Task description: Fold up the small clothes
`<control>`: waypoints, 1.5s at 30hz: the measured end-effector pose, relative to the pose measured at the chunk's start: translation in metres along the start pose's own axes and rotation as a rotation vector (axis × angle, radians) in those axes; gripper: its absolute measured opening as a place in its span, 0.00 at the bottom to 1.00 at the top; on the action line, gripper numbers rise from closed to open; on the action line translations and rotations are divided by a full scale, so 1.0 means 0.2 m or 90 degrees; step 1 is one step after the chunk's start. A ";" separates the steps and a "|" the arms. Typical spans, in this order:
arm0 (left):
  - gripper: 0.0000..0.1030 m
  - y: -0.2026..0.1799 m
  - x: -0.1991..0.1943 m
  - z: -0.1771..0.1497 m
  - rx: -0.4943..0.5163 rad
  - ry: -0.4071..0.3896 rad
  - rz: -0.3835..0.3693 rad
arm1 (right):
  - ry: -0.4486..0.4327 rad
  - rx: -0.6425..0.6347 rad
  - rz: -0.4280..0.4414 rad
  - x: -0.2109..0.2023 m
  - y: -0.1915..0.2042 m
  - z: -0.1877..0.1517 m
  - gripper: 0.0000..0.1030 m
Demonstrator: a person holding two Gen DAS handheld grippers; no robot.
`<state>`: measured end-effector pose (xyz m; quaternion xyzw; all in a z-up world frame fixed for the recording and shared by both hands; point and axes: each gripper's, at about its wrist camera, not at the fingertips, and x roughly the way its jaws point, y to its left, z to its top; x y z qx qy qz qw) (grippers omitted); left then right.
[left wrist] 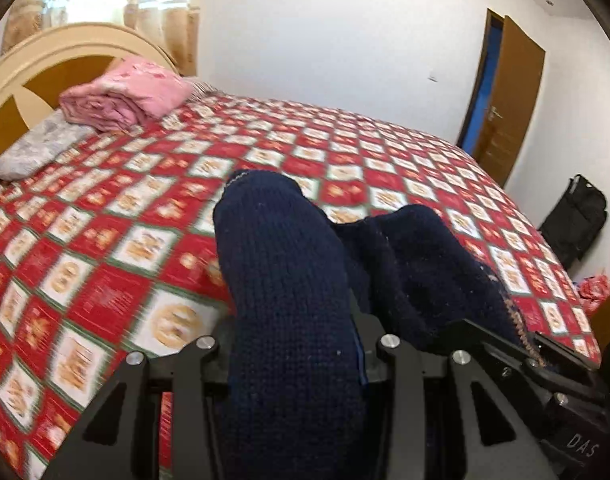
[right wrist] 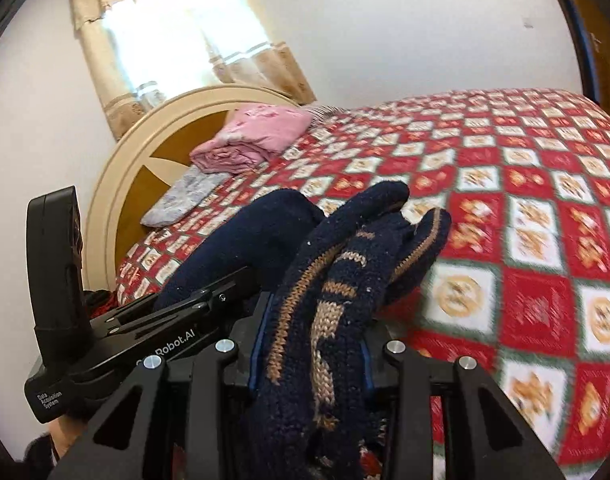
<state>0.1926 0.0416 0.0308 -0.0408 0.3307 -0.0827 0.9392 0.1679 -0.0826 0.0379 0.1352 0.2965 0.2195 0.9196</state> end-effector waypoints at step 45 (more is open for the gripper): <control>0.35 0.43 0.07 -0.31 -0.098 0.148 -0.055 | 0.209 0.352 0.268 0.29 -0.20 -0.50 0.45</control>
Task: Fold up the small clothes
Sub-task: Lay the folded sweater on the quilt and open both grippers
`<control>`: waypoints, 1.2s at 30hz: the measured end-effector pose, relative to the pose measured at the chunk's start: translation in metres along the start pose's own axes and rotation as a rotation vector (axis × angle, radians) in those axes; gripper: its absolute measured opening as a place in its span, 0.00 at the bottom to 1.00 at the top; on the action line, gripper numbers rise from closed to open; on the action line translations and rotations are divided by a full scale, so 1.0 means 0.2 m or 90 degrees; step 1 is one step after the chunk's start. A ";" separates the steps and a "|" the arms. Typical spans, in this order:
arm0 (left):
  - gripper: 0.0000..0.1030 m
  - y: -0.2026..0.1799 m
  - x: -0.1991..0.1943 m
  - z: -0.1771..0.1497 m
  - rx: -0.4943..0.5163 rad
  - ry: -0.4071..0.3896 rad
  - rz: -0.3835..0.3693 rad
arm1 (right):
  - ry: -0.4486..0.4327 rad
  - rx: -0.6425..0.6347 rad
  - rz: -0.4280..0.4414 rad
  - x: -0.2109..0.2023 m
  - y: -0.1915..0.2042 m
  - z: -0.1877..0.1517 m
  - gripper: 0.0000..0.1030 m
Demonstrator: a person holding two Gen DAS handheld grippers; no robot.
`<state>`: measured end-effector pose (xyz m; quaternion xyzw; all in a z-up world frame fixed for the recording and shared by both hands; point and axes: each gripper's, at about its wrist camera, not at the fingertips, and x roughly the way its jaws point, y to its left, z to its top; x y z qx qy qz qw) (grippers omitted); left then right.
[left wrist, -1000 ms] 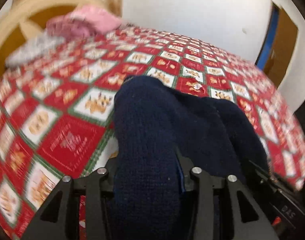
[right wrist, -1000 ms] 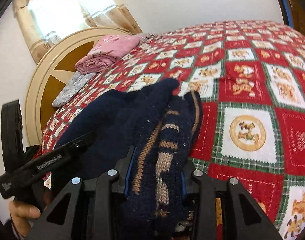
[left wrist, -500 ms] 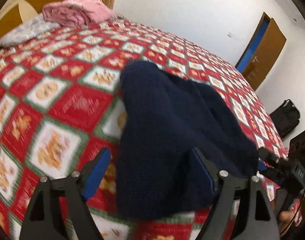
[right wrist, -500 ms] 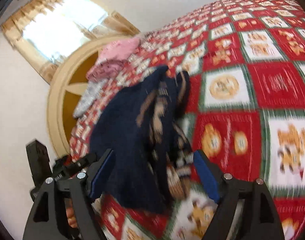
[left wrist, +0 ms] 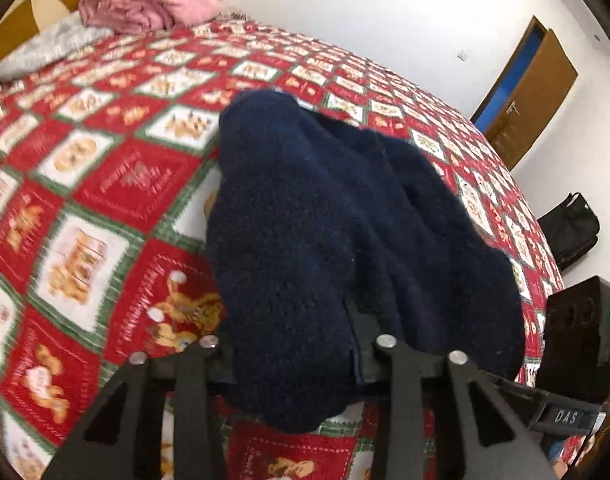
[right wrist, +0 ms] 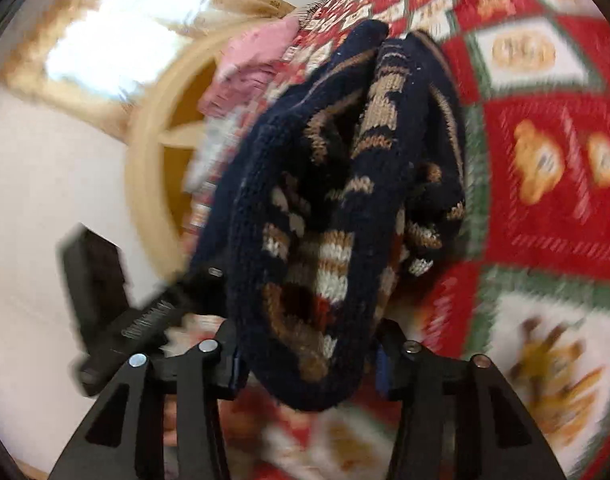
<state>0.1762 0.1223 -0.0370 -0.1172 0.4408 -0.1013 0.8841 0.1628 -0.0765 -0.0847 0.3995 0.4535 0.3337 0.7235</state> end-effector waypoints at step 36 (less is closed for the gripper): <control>0.73 -0.11 -0.13 -0.27 0.150 -0.077 0.262 | -0.104 -0.350 -0.389 -0.05 0.27 -0.25 0.23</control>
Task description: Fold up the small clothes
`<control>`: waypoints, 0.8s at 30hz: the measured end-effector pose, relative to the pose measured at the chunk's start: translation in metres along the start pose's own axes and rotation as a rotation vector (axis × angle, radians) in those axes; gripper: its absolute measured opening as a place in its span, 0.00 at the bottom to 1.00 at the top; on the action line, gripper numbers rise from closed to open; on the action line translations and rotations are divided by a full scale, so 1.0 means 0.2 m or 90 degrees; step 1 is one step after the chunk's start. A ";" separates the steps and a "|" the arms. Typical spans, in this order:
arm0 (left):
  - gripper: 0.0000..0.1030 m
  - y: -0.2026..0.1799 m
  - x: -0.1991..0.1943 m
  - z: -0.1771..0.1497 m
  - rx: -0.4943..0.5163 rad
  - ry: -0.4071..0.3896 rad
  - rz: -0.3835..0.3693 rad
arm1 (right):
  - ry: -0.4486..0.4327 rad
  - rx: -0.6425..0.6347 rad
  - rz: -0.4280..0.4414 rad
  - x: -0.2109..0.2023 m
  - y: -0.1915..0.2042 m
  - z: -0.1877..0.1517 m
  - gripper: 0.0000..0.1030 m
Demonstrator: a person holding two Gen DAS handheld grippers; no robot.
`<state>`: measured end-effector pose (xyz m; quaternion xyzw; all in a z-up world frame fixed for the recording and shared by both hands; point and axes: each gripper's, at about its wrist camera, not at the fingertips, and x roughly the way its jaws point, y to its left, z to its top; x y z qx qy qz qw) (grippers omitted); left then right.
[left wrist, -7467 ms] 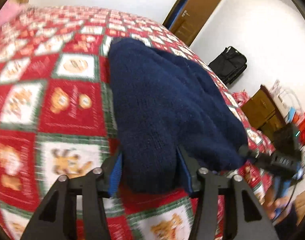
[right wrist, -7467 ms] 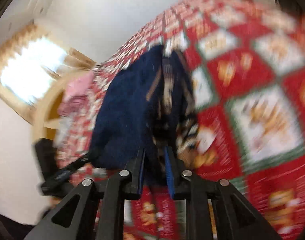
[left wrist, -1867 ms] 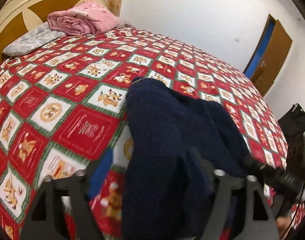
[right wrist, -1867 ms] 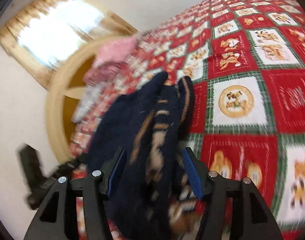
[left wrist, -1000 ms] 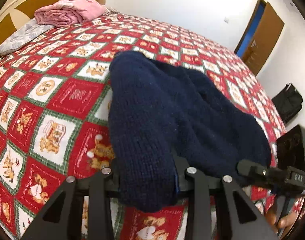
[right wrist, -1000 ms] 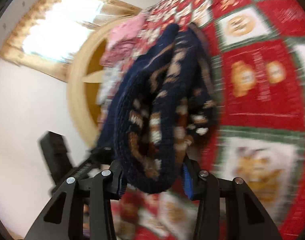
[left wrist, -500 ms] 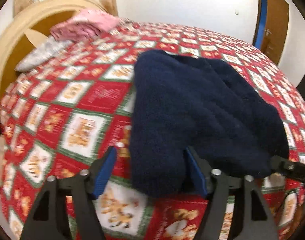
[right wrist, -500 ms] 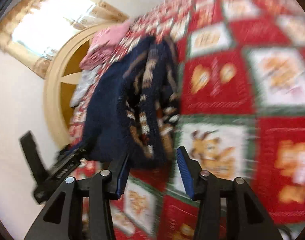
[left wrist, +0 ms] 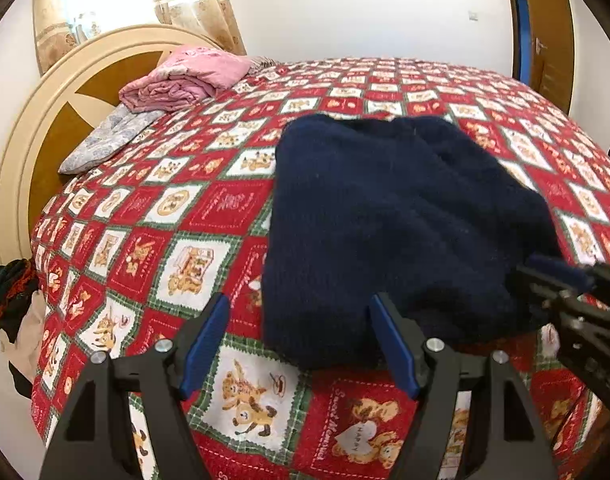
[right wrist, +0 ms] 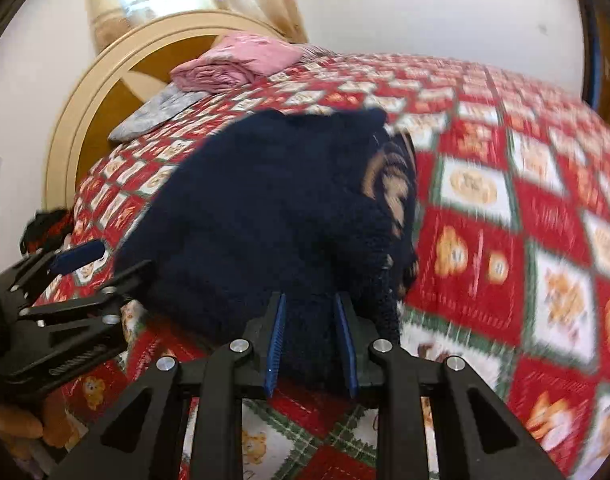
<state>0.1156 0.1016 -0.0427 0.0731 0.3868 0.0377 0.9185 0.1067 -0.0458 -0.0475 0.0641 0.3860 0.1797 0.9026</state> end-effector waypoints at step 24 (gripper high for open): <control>0.97 0.01 -0.48 -0.21 -0.032 -0.061 -0.079 | -0.171 -0.014 -0.200 -0.71 0.33 -0.28 0.28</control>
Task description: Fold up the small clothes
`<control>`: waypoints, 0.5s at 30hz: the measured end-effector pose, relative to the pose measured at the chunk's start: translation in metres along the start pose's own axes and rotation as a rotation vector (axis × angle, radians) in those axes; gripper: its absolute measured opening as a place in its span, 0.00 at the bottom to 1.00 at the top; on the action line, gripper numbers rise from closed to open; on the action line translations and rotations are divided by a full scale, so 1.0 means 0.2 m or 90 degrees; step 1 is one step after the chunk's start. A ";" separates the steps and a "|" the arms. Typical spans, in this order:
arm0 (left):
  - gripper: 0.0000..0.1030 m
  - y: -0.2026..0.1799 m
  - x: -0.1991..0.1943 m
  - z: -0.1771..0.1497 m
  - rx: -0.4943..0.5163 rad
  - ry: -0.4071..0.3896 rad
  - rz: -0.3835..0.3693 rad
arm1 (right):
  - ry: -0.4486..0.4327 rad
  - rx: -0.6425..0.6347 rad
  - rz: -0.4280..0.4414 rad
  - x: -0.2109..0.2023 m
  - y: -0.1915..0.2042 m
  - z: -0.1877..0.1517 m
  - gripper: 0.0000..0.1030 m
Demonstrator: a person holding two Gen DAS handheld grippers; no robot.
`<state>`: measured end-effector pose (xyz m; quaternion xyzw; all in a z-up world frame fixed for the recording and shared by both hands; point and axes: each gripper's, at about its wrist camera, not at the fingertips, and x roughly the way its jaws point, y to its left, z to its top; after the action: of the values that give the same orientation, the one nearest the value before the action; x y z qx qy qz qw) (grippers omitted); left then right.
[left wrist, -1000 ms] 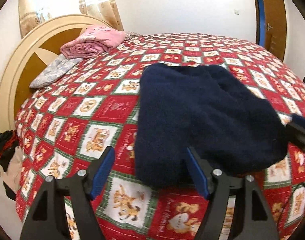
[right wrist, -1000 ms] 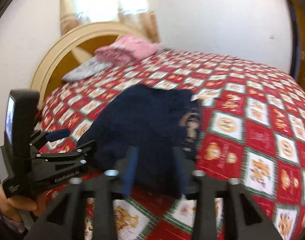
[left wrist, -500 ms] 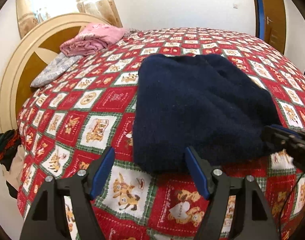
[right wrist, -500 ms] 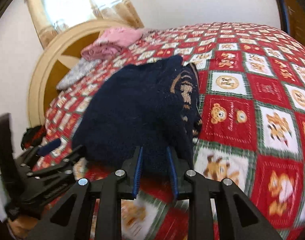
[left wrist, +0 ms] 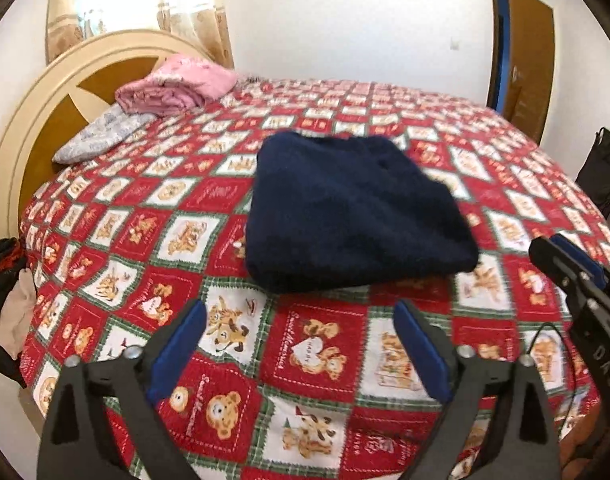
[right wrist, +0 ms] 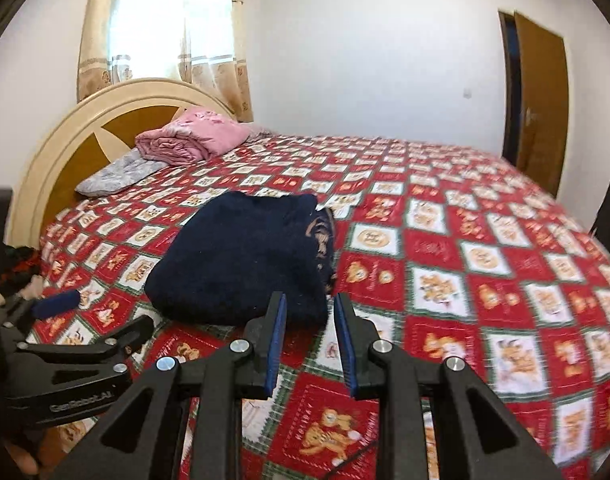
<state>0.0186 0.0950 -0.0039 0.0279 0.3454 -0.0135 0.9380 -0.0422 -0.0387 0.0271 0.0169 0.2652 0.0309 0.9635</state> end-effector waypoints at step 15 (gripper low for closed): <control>0.97 -0.08 0.01 -0.07 0.037 0.032 -0.003 | 0.129 0.082 0.069 0.10 -0.09 -0.14 0.48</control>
<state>0.0113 0.0801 -0.0165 0.0546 0.3687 -0.0248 0.9276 -0.0376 -0.0547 -0.0078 0.0902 0.3613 0.0674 0.9256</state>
